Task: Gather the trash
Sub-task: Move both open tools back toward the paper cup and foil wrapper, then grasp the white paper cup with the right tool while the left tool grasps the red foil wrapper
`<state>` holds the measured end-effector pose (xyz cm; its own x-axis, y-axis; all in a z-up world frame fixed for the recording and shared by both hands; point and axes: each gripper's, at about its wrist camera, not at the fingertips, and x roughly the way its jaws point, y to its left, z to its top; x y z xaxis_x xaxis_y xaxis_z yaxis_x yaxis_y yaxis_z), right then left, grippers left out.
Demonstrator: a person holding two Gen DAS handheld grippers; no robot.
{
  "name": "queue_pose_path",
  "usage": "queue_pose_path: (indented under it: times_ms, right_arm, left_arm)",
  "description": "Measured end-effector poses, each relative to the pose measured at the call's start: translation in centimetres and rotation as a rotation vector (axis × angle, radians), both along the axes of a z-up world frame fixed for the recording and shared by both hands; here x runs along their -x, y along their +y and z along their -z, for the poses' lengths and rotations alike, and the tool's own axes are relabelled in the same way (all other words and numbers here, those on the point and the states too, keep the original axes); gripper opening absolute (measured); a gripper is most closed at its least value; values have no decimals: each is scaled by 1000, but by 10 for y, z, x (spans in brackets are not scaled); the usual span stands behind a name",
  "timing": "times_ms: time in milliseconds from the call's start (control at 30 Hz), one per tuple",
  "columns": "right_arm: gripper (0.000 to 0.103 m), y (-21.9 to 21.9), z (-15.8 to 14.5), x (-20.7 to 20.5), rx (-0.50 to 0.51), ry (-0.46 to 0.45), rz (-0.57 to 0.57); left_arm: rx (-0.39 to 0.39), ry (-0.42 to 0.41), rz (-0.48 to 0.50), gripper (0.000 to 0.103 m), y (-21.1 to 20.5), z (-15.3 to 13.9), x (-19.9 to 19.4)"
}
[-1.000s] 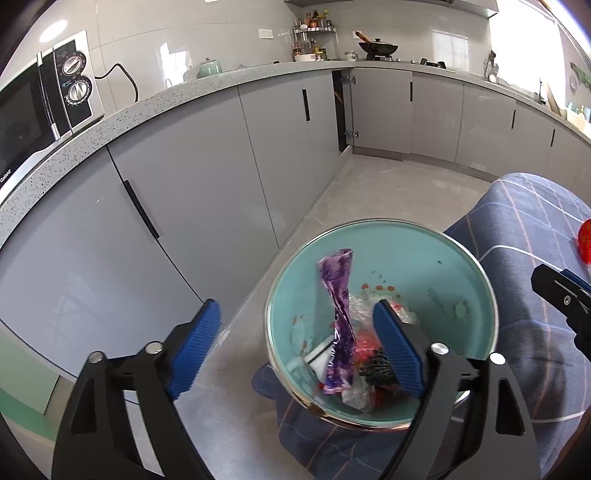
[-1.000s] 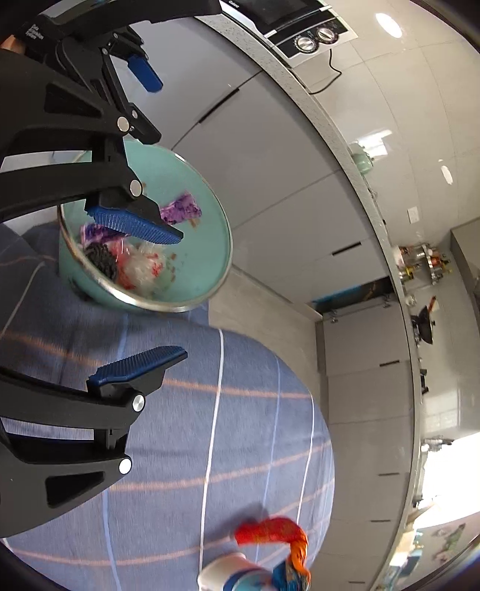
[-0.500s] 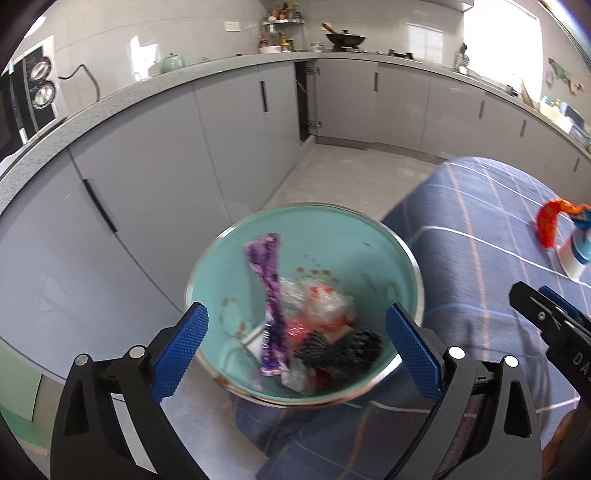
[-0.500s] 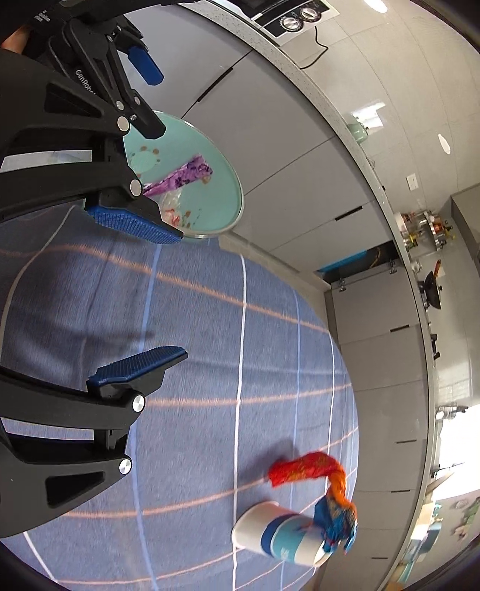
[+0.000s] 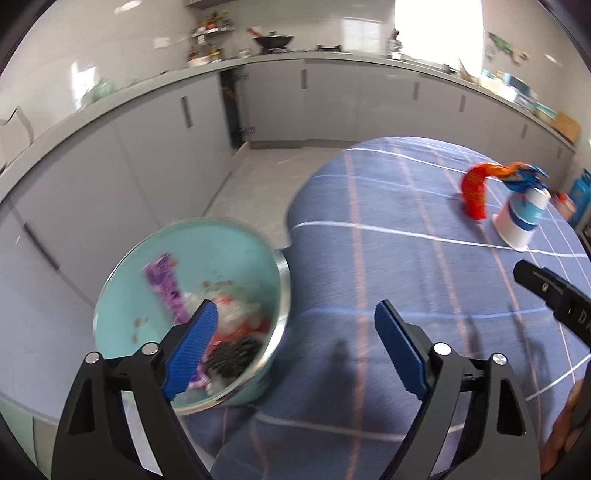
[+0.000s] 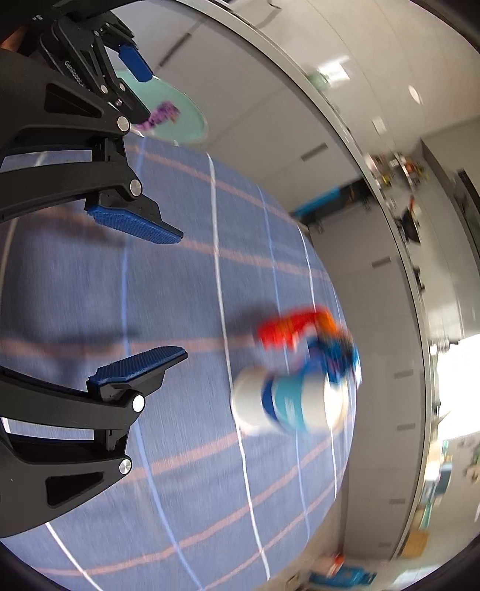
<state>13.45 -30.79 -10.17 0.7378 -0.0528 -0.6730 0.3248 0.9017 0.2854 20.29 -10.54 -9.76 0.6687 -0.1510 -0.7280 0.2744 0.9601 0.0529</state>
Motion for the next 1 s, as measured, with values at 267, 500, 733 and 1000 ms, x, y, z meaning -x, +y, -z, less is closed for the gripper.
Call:
queue_pose_path:
  times_ms: [267,500,733,1000]
  right_arm:
    - [60,-63,2,-11,50,17,115]
    - [71,-92,10,-41,89,38,132]
    - [71,-101,19,-73,101,66,90]
    - [54,-130,10,-70,78,36,119]
  left_arm:
    - [46,1,133,80,-65,-3,-23]
    - [55,21,196,80,-101,1,-51]
    - [39,15,262,80,-134,2,-72]
    - [78,23,321,81,-168,-2,-93]
